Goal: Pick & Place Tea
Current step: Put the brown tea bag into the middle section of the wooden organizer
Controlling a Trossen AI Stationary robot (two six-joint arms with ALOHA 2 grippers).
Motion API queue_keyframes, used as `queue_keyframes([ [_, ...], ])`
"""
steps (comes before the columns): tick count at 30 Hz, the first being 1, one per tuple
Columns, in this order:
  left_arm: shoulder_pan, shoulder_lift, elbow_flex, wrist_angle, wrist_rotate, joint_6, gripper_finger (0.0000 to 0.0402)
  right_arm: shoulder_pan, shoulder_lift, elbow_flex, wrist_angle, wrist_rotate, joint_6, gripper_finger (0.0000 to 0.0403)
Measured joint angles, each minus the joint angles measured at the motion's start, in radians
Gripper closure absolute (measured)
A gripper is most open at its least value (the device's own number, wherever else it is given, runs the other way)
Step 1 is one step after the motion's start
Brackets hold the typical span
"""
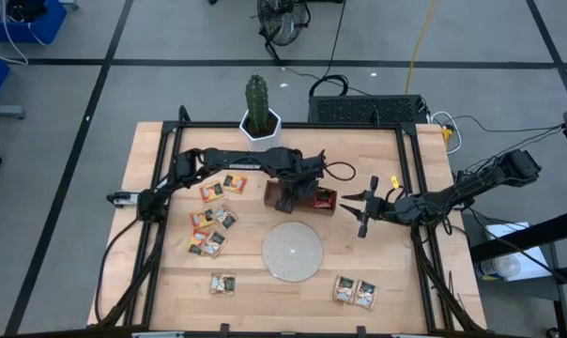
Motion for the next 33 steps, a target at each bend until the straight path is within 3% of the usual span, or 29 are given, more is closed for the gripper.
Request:
queue_keyframes([
  [16, 0.000, -0.002, 0.000, 0.012, -0.107, -0.081, 0.0378, 0.000, 0.000, 0.000, 0.000, 0.000, 0.001, 0.0312],
  [27, 0.000, -0.023, 0.001, 0.055, -0.201, -0.112, 0.0302, 0.000, 0.000, 0.000, -0.008, -0.001, 0.010, 0.0312],
  [33, 0.000, -0.026, 0.001, 0.060, -0.331, -0.121, 0.0266, 0.000, 0.000, 0.000, -0.014, -0.001, 0.011, 0.0312],
])
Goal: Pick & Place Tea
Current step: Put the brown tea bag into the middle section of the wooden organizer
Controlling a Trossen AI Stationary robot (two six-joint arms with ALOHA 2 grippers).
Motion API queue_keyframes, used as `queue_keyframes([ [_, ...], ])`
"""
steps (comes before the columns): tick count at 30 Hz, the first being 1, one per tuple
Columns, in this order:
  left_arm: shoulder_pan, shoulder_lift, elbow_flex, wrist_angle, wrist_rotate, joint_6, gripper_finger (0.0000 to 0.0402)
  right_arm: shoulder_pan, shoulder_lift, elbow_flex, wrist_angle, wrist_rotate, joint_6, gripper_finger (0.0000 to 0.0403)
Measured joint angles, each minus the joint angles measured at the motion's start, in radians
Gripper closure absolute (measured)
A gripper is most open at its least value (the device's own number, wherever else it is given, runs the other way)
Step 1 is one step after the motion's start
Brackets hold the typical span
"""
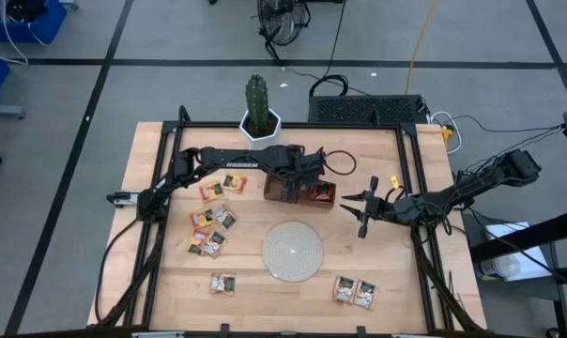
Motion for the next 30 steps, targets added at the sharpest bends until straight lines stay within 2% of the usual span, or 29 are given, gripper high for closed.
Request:
queue_keyframes([
  [7, 0.000, 0.000, 0.000, 0.000, -0.076, -0.003, 0.0246, 0.000, 0.000, 0.000, 0.000, 0.000, 0.000, 0.0312],
  [15, -0.005, -0.021, 0.000, -0.008, -0.134, -0.011, 0.0245, 0.000, 0.000, 0.000, 0.000, 0.000, 0.001, 0.0312],
  [18, -0.014, -0.048, 0.000, -0.007, -0.131, -0.029, 0.0245, 0.000, 0.000, 0.000, -0.001, 0.000, 0.001, 0.0312],
  [20, -0.022, -0.064, 0.000, -0.013, -0.087, -0.015, 0.0248, 0.000, 0.000, 0.000, -0.008, 0.000, 0.001, 0.0312],
  [22, -0.031, -0.073, 0.000, -0.020, 0.000, 0.030, 0.0265, 0.000, 0.000, 0.000, -0.008, 0.000, 0.001, 0.0312],
  [24, -0.046, -0.074, 0.000, -0.022, 0.072, 0.083, 0.0300, 0.000, 0.000, 0.000, -0.008, 0.000, 0.001, 0.0312],
  [27, -0.068, -0.064, 0.000, -0.015, 0.102, 0.145, 0.0376, 0.000, 0.000, 0.000, -0.008, 0.000, 0.001, 0.0312],
  [30, -0.068, -0.053, -0.002, -0.012, 0.132, 0.141, 0.0392, 0.000, 0.000, 0.000, -0.008, 0.000, 0.004, 0.0312],
])
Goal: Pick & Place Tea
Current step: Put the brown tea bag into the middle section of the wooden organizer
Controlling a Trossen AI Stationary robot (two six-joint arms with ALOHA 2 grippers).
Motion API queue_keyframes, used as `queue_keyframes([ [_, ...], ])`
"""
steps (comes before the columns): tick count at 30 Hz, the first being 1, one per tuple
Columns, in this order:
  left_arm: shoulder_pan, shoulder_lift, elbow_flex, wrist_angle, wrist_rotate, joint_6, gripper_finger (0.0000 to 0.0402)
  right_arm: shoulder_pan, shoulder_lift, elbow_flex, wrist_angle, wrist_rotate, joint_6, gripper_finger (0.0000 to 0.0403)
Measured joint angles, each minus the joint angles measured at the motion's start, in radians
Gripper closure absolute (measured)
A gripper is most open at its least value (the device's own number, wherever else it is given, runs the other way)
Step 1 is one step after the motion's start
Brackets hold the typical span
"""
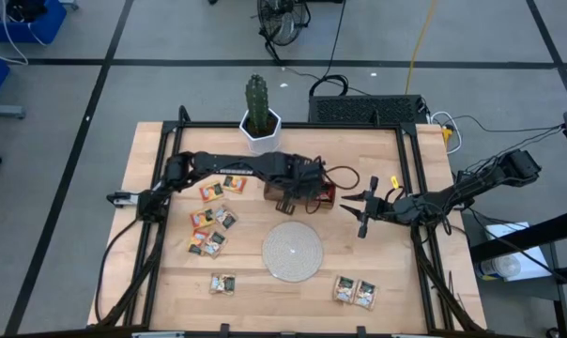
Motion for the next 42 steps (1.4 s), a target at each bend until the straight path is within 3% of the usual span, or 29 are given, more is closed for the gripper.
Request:
queue_keyframes([
  [12, 0.034, 0.041, -0.020, 0.021, 0.072, -0.015, 0.0399, 0.000, 0.000, 0.000, 0.001, -0.003, 0.003, 0.0312],
  [29, 0.052, 0.039, -0.244, 0.275, 0.157, -0.066, 0.0401, 0.000, 0.000, 0.000, 0.001, -0.001, 0.001, 0.0312],
  [36, 0.047, 0.039, -0.264, 0.335, 0.137, -0.120, 0.0401, 0.000, 0.000, 0.000, 0.001, -0.001, 0.000, 0.0312],
  [42, 0.027, 0.039, -0.265, 0.395, -0.006, -0.137, 0.0401, 0.000, 0.000, 0.000, 0.001, -0.001, 0.000, 0.0312],
])
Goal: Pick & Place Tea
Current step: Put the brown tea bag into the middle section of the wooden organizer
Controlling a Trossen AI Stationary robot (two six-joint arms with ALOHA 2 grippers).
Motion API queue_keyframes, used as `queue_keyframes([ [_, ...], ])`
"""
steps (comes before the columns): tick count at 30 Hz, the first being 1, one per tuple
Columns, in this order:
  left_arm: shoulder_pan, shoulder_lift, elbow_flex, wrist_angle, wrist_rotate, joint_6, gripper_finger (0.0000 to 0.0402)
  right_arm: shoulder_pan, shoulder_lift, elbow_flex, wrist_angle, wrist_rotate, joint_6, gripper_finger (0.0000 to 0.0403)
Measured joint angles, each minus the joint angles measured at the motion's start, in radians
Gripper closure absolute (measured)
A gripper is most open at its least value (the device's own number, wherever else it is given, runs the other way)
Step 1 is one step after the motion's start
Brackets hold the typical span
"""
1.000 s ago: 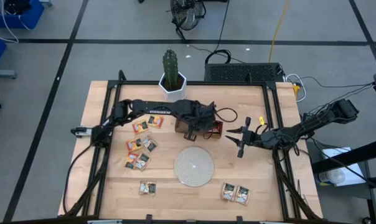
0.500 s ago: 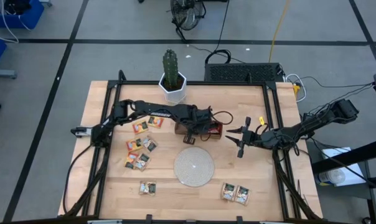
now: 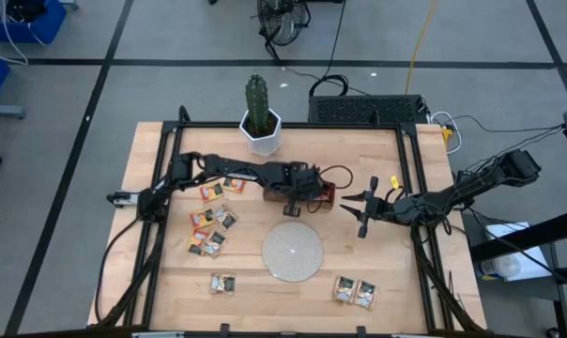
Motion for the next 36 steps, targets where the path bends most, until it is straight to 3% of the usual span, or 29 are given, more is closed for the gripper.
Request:
queue_keyframes([
  [14, -0.035, 0.000, 0.000, -0.040, -0.023, -0.055, 0.0376, 0.000, 0.000, 0.000, 0.000, 0.000, 0.000, 0.0312],
  [23, -0.066, 0.000, 0.000, -0.087, 0.117, -0.055, 0.0396, 0.000, 0.000, 0.000, 0.000, 0.000, 0.000, 0.0312],
  [36, -0.109, -0.001, 0.001, -0.104, 0.136, -0.066, 0.0392, 0.000, 0.000, 0.000, 0.000, 0.000, 0.000, 0.0312],
])
